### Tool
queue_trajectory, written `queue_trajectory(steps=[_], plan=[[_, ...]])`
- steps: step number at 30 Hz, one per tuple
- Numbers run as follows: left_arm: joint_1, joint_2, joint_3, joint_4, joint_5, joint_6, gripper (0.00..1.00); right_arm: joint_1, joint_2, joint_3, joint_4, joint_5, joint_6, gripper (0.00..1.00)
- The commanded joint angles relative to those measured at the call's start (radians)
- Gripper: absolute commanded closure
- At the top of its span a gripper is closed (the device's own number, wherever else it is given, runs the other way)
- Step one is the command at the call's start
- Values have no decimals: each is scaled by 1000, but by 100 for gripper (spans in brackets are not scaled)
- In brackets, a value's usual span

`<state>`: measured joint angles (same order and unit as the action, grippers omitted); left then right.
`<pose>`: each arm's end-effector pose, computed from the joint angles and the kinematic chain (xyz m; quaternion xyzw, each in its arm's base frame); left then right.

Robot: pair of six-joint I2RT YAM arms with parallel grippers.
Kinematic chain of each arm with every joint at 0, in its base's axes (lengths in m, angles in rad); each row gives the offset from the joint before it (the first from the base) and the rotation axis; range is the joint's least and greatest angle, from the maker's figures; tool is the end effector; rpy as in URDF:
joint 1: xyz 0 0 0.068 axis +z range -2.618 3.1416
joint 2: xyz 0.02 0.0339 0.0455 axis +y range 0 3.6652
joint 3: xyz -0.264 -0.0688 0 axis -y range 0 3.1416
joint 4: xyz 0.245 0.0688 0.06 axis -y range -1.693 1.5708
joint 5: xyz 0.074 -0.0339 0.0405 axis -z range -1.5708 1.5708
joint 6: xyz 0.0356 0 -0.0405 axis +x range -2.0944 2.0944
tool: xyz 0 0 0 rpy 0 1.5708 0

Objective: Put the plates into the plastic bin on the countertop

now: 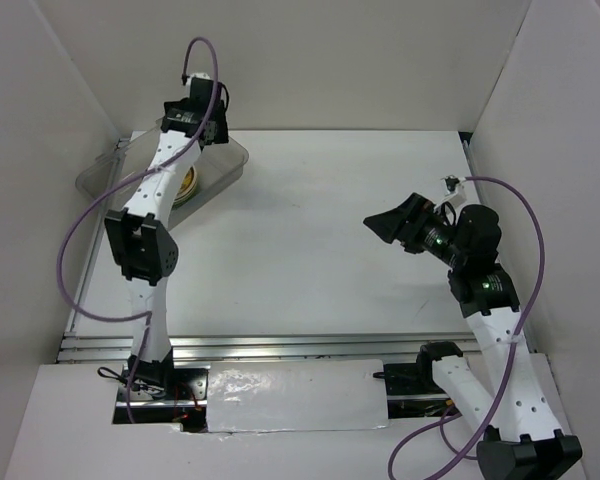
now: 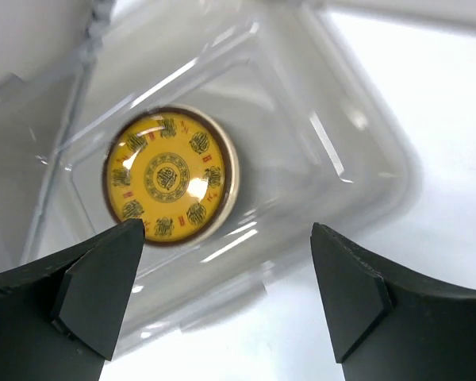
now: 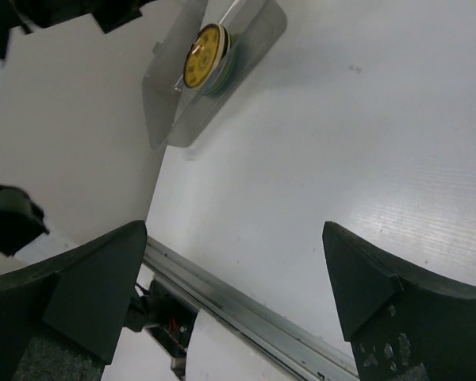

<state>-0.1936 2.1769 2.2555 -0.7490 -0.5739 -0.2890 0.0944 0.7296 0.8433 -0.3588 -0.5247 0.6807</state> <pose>0.4859 -0.0756 0.3450 -0.1642 0.8567 0.1477 0.4662 0.1591 0.0330 0.3515 0.0672 0.7749 0.4139 0.4730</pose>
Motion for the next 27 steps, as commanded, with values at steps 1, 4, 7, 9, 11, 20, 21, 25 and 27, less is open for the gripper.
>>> queue_trajectory(steps=[1,4,7,9,11,20,21,25,27], plan=[[-40,-238,53,-52,-44,-33,1,14,4,109,-12,47,-75,0],[-61,-472,-214,-21,37,-64,1,47,48,245,-164,193,-177,0],[-75,-740,-490,29,107,-108,1,106,76,373,-299,434,-245,0],[-82,-945,-624,42,129,-125,1,154,70,443,-380,644,-266,0],[-84,-1072,-796,28,109,-142,1,239,59,470,-413,745,-280,0],[-79,-1532,-1074,-176,37,-154,1,499,-97,501,-635,1022,-234,0],[-78,-1558,-1085,-184,36,-159,1,530,-154,487,-643,1019,-234,0],[-78,-1655,-1146,-205,57,-174,1,544,-291,407,-638,925,-234,0],[-78,-1672,-1156,-220,77,-170,1,541,-331,393,-663,925,-222,0]])
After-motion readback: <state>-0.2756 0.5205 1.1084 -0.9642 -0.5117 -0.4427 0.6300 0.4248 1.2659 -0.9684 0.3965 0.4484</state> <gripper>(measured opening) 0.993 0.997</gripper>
